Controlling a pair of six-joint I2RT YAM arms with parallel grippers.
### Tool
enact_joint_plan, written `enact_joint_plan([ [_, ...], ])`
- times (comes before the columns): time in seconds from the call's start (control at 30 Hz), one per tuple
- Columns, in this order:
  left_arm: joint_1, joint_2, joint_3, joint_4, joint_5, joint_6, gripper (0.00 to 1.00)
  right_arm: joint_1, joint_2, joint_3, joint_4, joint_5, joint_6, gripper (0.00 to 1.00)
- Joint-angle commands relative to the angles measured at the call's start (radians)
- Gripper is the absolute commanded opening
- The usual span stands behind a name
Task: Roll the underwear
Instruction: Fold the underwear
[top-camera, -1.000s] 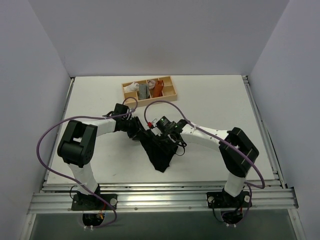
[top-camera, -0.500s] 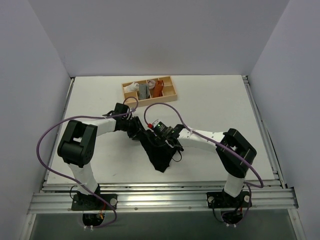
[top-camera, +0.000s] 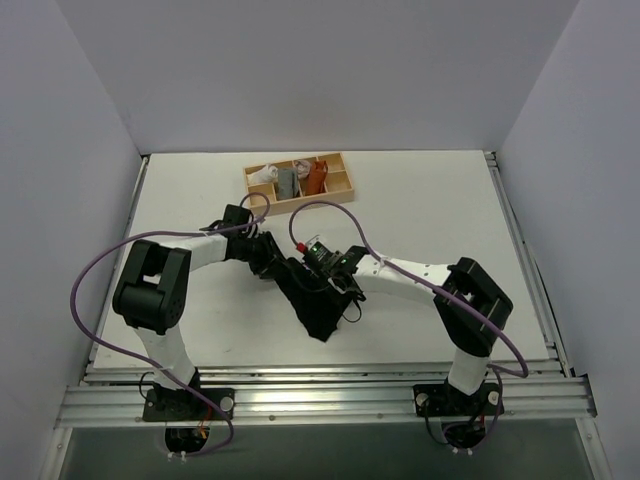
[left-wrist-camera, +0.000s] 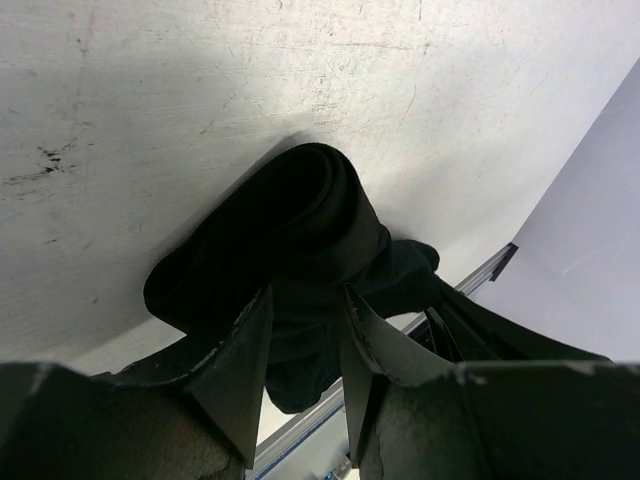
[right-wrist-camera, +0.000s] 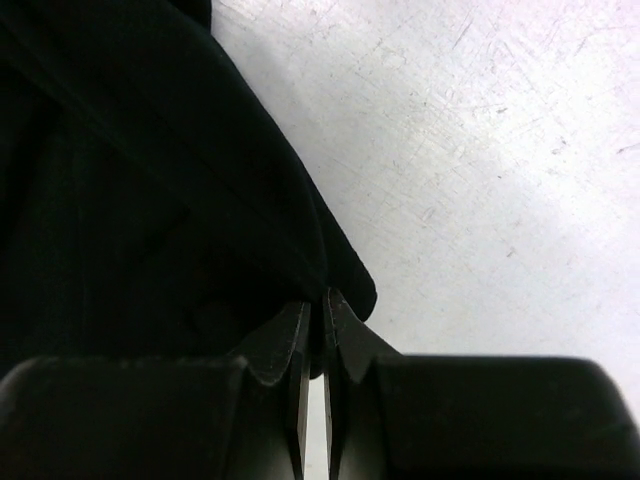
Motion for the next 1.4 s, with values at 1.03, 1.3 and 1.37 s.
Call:
enact_joint_plan([
  [1.03, 0.055, -0.007, 0.028, -0.076, -0.006, 0.130, 0.42, 0.289, 0.097, 0.173, -0.233, -0.137, 0.362, 0.00],
  [1.3, 0.057, -0.123, 0.116, -0.234, -0.127, 0.170, 0.46, 0.290, 0.101, 0.172, -0.213, -0.196, 0.385, 0.00],
  [1.37, 0.063, -0.152, 0.123, -0.271, -0.165, 0.173, 0.46, 0.290, 0.104, 0.189, -0.219, -0.195, 0.381, 0.00],
])
